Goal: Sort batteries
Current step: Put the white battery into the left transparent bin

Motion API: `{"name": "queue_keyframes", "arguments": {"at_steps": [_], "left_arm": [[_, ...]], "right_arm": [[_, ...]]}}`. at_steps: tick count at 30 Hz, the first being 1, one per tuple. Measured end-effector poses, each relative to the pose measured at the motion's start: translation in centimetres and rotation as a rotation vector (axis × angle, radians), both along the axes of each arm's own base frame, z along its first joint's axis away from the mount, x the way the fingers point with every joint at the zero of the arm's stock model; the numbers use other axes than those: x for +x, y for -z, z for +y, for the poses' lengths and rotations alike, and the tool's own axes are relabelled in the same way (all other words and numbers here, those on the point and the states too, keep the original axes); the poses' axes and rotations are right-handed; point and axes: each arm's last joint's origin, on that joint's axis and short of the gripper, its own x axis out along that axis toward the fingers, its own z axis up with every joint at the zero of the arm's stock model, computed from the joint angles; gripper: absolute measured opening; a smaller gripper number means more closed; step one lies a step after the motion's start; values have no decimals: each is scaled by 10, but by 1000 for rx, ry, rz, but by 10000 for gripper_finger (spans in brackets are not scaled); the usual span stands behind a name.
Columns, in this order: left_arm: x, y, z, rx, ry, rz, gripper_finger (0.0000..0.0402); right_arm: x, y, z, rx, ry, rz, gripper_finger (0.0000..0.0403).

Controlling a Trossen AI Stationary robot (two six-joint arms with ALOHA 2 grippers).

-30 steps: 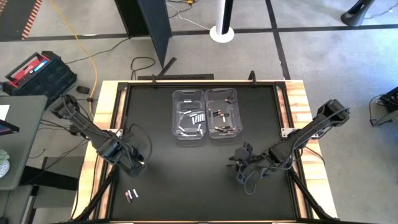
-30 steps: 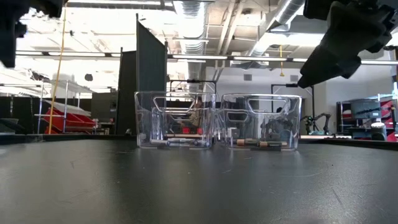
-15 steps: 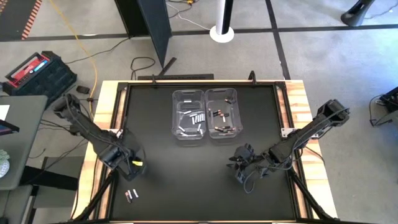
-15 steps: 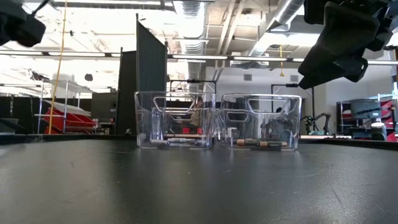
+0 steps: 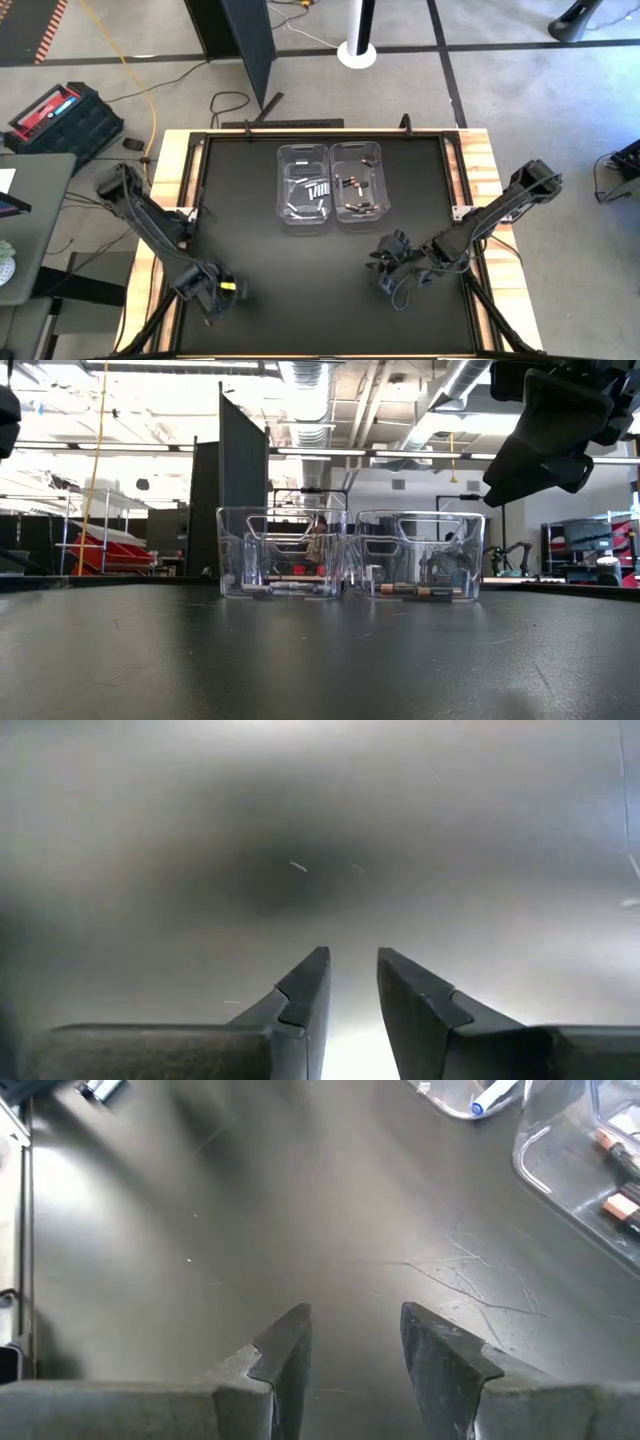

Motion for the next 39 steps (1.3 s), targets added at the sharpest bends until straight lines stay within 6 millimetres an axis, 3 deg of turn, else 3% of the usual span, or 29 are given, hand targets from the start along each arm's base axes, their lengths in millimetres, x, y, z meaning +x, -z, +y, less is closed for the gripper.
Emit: {"name": "queue_keyframes", "arguments": {"at_steps": [6,12,16,23,36,39], "left_arm": [[12,9,-28,-16,64,141,78],[11,-6,-39,36,237,167,77],[12,-21,-39,108,497,180,77],[15,-32,-42,213,1134,133,77],[9,-17,-36,196,1046,188,77],[8,-14,-34,213,1133,193,77]], "right_arm": [[-2,1,2,-41,-51,25,173],[-7,3,6,-54,-82,49,173],[-8,3,8,-46,-83,49,173],[-8,3,8,25,-18,37,173],[-8,3,8,144,93,16,173],[-8,3,8,147,96,14,173]]}}
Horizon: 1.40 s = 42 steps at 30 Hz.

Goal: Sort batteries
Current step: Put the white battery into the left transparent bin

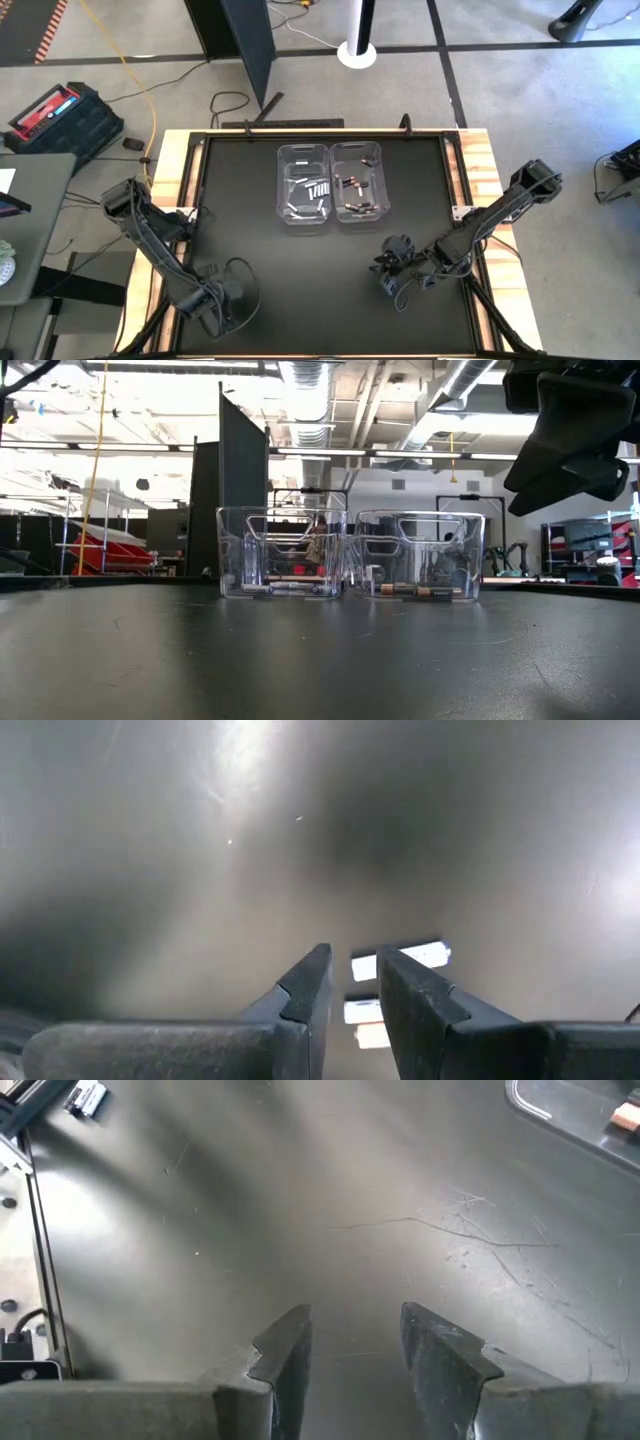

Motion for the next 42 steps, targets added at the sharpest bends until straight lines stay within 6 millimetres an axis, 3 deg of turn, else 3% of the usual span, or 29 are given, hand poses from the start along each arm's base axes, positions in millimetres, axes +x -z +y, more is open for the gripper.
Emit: {"name": "queue_keyframes", "arguments": {"at_steps": [7,17,28,42], "left_arm": [[-3,0,-3,7,388,-3,77],[-7,0,-15,-19,692,-74,77],[-17,9,-17,47,868,-113,77],[-20,16,-18,17,866,-103,77]], "right_arm": [[0,0,0,17,15,-5,173],[0,0,0,63,56,-15,173],[0,0,0,62,56,-15,173],[0,0,0,60,54,-15,173]]}}
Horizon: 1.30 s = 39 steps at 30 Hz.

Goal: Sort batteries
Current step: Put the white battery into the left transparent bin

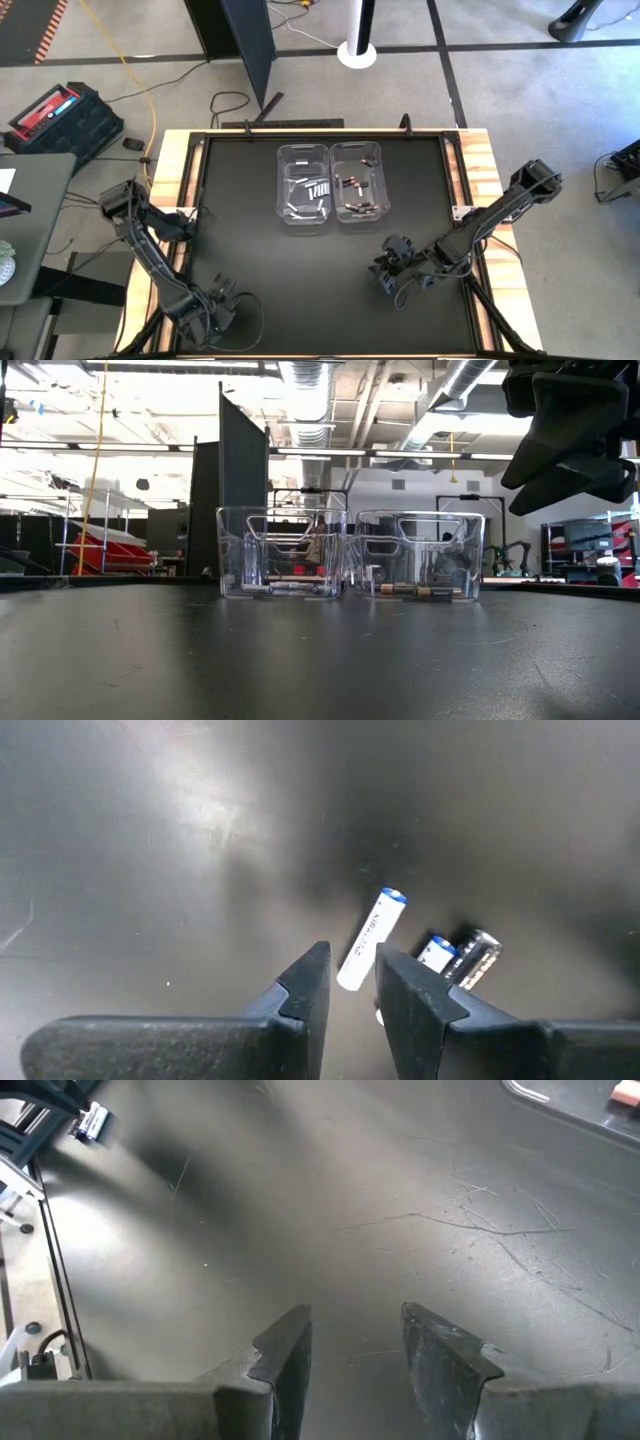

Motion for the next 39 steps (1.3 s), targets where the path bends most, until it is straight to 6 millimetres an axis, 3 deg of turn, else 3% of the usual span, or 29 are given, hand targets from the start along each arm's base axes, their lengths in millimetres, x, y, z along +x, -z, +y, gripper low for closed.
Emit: {"name": "queue_keyframes", "arguments": {"at_steps": [16,29,39], "left_arm": [[-6,24,5,-68,34,33,77],[-7,28,9,-42,22,10,76],[-7,29,10,-37,-49,8,29]], "right_arm": [[0,0,0,0,0,1,173],[-1,1,-1,-13,-3,14,173],[-1,1,-1,-14,-5,13,173]]}}
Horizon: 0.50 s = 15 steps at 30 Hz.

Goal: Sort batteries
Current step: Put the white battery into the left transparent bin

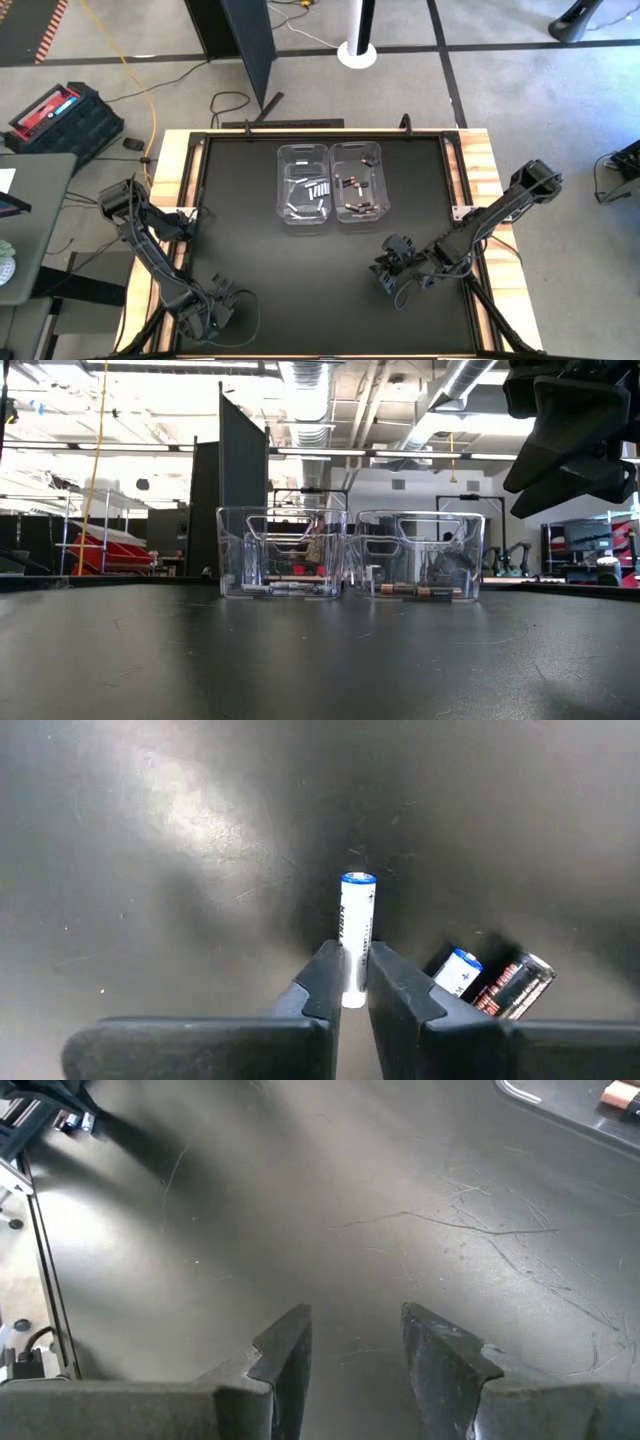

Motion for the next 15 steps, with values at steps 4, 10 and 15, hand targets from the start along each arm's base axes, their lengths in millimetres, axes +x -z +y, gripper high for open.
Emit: {"name": "queue_keyframes", "arguments": {"at_steps": [4,10,15], "left_arm": [[0,0,0,0,-17,-1,28],[2,0,2,2,-81,-8,30],[9,0,6,1,-140,-4,30]], "right_arm": [[0,0,0,1,0,-2,173],[0,0,0,4,0,-6,173],[0,0,0,4,0,-6,173]]}}
